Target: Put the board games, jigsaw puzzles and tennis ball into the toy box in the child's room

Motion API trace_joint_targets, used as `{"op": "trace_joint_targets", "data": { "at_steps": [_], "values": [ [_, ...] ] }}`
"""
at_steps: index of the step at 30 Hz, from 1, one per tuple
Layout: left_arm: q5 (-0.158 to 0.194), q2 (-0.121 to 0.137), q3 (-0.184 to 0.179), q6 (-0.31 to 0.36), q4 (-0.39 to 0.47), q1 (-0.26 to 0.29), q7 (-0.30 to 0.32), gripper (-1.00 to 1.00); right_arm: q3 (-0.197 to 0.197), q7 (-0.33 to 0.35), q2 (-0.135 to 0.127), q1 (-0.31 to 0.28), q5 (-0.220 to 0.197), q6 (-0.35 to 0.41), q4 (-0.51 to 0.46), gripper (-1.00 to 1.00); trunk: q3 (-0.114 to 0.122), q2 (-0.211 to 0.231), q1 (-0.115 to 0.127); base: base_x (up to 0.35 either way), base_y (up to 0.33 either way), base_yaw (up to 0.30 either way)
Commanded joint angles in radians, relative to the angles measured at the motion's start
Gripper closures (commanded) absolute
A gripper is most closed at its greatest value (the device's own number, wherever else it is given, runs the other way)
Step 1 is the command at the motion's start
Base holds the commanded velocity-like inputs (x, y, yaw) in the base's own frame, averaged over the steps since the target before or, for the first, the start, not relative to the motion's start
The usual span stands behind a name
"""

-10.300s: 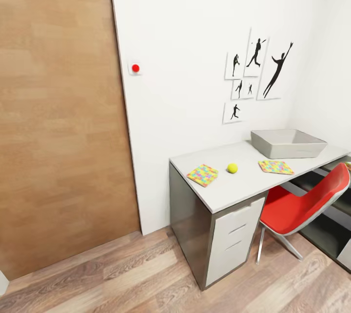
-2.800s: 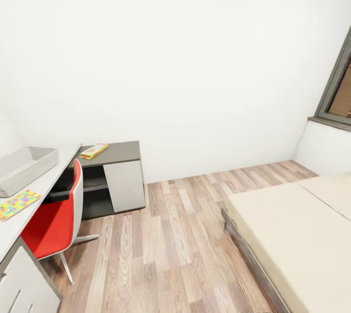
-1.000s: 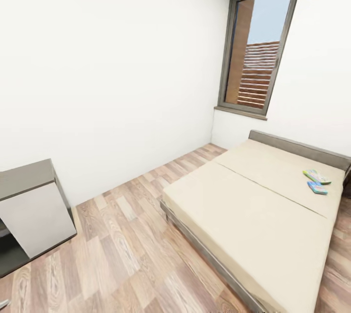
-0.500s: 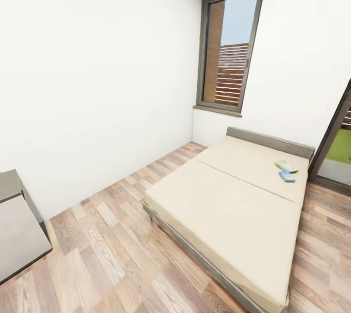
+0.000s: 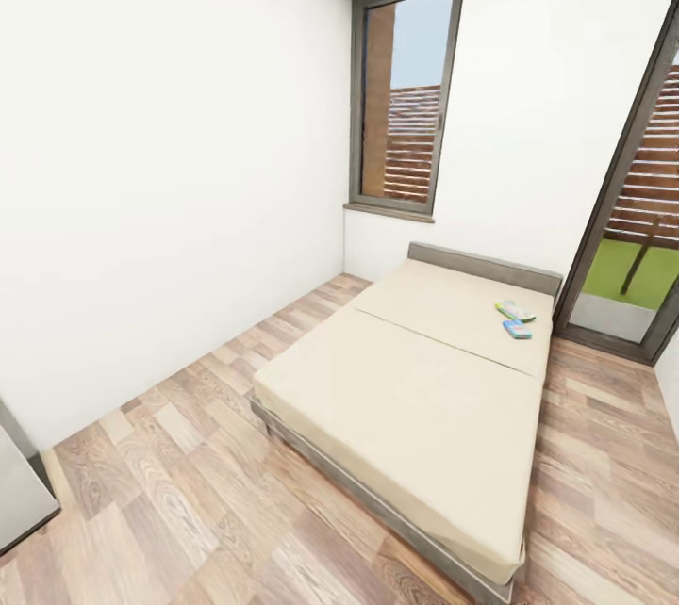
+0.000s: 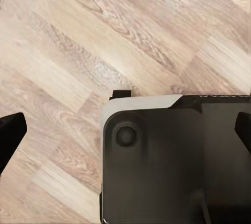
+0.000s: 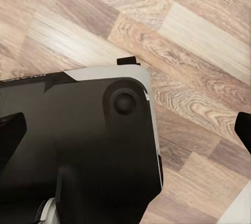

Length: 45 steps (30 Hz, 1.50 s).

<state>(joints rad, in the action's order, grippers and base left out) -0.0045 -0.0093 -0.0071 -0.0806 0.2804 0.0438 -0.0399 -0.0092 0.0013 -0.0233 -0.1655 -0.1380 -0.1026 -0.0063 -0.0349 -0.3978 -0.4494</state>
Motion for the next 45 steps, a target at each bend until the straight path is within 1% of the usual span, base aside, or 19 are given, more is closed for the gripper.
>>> {"op": "trace_joint_targets", "data": {
  "at_steps": [1, 3, 5, 6, 7, 9, 11, 12, 14, 15, 16, 17, 19, 21, 24, 29, 31, 37, 45],
  "values": [
    [0.000, 0.000, -0.001, 0.004, 0.024, 0.001, -0.003, -1.00, 0.000, 0.002, 0.002, -0.003, -0.007, 0.001, 0.001, -1.00, -0.002, -0.002, -0.001, 0.000, 0.000, -0.037],
    [0.000, 0.001, -0.001, 0.021, 0.059, 0.002, -0.002, -1.00, 0.000, 0.002, 0.002, -0.007, -0.006, 0.006, 0.000, -1.00, -0.002, -0.002, -0.001, 0.000, 0.000, -0.027],
    [0.001, 0.002, 0.000, 0.080, 0.130, 0.002, -0.002, -1.00, 0.001, 0.003, -0.003, -0.025, -0.006, 0.017, -0.007, -1.00, -0.002, -0.002, -0.001, 0.000, 0.000, -0.014],
    [0.002, 0.002, 0.000, 0.150, 0.194, 0.002, -0.002, -1.00, 0.001, 0.004, -0.005, -0.046, -0.007, 0.033, -0.015, -1.00, -0.002, -0.002, -0.001, 0.000, 0.000, -0.008],
    [0.003, 0.003, 0.001, 0.193, 0.232, 0.002, -0.002, -1.00, 0.001, 0.004, -0.007, -0.058, -0.007, 0.046, -0.019, -1.00, -0.002, -0.002, -0.001, 0.000, 0.000, -0.006],
    [0.006, 0.006, 0.007, 0.380, 0.404, 0.002, 0.000, -1.00, 0.001, 0.004, -0.020, -0.105, -0.007, 0.115, -0.033, -1.00, -0.002, -0.002, -0.001, 0.000, 0.000, -0.003],
    [0.008, 0.009, 0.011, 0.466, 0.493, 0.002, 0.002, -1.00, 0.000, 0.005, -0.035, -0.124, -0.007, 0.151, -0.043, -1.00, -0.002, -0.002, -0.001, 0.000, 0.000, -0.002],
    [0.009, 0.012, 0.015, 0.540, 0.583, 0.002, 0.007, -1.00, -0.001, 0.007, -0.054, -0.143, -0.009, 0.183, -0.062, -1.00, -0.002, -0.002, -0.001, 0.000, 0.000, -0.001],
    [0.009, 0.013, 0.019, 0.604, 0.672, 0.002, 0.014, -1.00, -0.006, 0.008, -0.074, -0.159, -0.013, 0.207, -0.088, -1.00, -0.002, -0.002, -0.001, 0.000, 0.000, 0.000],
    [0.010, 0.013, 0.022, 0.662, 0.759, 0.002, 0.018, -1.00, -0.016, 0.010, -0.090, -0.171, -0.023, 0.230, -0.119, -1.00, -0.002, -0.002, -0.001, 0.000, 0.000, 0.000],
    [0.010, 0.013, 0.023, 0.688, 0.800, 0.002, 0.021, -1.00, -0.024, 0.010, -0.096, -0.175, -0.031, 0.242, -0.137, -1.00, -0.002, -0.002, -0.001, 0.000, 0.000, 0.000],
    [0.011, 0.013, 0.025, 0.737, 0.877, 0.002, 0.024, -1.00, -0.042, 0.011, -0.105, -0.180, -0.050, 0.272, -0.177, -1.00, -0.002, -0.002, -0.001, 0.000, 0.000, 0.000],
    [0.011, 0.013, 0.026, 0.788, 0.964, 0.002, 0.027, -1.00, -0.073, 0.013, -0.113, -0.183, -0.081, 0.323, -0.246, -1.00, -0.002, -0.002, -0.001, 0.000, 0.000, 0.000],
    [0.012, 0.012, 0.027, 0.814, 1.014, 0.002, 0.028, -1.00, -0.100, 0.013, -0.118, -0.179, -0.105, 0.363, -0.327, -1.00, -0.002, -0.002, -0.001, 0.000, 0.000, 0.000],
    [0.012, 0.010, 0.028, 0.822, 1.044, 0.002, 0.028, -1.00, -0.121, 0.014, -0.117, -0.173, -0.121, 0.387, -0.433, -1.00, -0.002, -0.002, -0.001, 0.000, 0.000, 0.000],
    [0.012, 0.005, 0.025, 0.779, 1.081, 0.003, 0.026, -1.00, -0.131, 0.014, -0.108, -0.171, -0.122, 0.399, -0.569, -1.00, -0.002, -0.002, -0.001, 0.000, 0.000, 0.000],
    [0.012, 0.003, 0.023, 0.775, 1.084, 0.004, 0.026, -1.00, -0.132, 0.015, -0.108, -0.170, -0.123, 0.400, -0.574, -1.00, -0.002, -0.002, -0.001, 0.000, 0.000, 0.000],
    [0.011, -0.035, 0.017, 0.764, 1.089, 0.003, 0.026, -1.00, -0.136, 0.014, -0.110, -0.169, -0.130, 0.391, -0.570, -1.00, -0.002, -0.002, -0.001, 0.000, 0.000, 0.000],
    [0.011, -0.046, 0.015, 0.763, 1.090, 0.004, 0.026, -1.00, -0.133, 0.009, -0.099, -0.169, -0.129, 0.354, -0.568, -1.00, -0.002, -0.002, -0.001, 0.000, -0.003, -0.032]
  ]
}}
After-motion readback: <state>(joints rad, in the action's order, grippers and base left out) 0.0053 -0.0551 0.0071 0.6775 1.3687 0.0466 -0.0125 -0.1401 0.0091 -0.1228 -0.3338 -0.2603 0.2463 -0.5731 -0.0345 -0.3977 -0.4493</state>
